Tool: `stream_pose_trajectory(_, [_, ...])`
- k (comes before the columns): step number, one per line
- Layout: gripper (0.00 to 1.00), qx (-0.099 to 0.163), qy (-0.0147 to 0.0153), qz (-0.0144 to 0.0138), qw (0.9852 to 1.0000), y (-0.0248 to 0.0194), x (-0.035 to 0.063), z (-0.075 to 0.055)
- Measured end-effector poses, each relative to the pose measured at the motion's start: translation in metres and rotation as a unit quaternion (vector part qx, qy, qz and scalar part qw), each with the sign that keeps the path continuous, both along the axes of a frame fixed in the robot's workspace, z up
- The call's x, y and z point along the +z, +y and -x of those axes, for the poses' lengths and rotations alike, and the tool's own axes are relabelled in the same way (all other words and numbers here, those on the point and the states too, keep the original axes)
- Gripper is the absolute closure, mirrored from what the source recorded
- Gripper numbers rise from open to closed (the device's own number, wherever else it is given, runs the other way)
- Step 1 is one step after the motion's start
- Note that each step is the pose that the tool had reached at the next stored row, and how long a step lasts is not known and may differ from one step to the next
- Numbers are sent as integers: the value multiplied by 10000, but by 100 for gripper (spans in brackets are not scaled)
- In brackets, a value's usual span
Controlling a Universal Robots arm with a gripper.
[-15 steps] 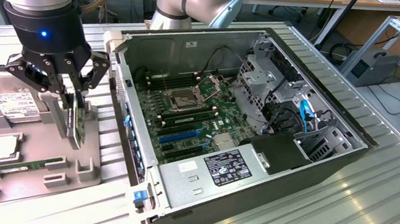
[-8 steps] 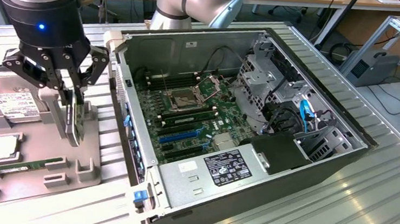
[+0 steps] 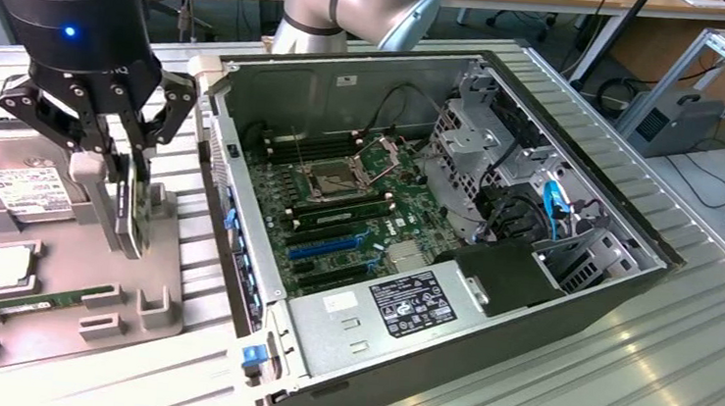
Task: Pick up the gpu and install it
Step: 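Pick up the gpu and move the gpu toward the slot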
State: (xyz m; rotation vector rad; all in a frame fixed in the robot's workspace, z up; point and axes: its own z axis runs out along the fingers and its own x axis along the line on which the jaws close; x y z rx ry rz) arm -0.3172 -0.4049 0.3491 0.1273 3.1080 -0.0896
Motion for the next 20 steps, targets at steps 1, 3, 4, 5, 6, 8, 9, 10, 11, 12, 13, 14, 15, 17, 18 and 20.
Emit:
stream_pose_trajectory(1, [73,0,0,0,10000,0,6,0])
stream_pose_trajectory(3, [73,0,0,0,10000,0,19,0])
stream_pose_trajectory(4, [73,0,0,0,10000,0,25,0])
stream_pose_trajectory(5, [73,0,0,0,10000,0,30,0])
stream_pose_trajectory(6, [73,0,0,0,10000,0,36,0])
stream_pose_trajectory(8, [73,0,0,0,10000,0,48,0])
stream_pose_trajectory(9, [73,0,0,0,10000,0,54,0])
stream_pose_trajectory(10, [73,0,0,0,10000,0,60,0])
stream_pose_trajectory(11, [73,0,0,0,10000,0,67,0])
stream_pose_trajectory(12, [73,0,0,0,10000,0,77,0])
stream_pose_trajectory(13, [73,0,0,0,10000,0,83,0])
stream_pose_trajectory(14, [73,0,0,0,10000,0,89,0])
stream_pose_trajectory(15, [73,0,0,0,10000,0,94,0])
stream_pose_trajectory(17, [73,0,0,0,10000,0,106,0])
stream_pose_trajectory(18, [73,0,0,0,10000,0,112,0])
stream_pose_trajectory(20, [73,0,0,0,10000,0,125,0])
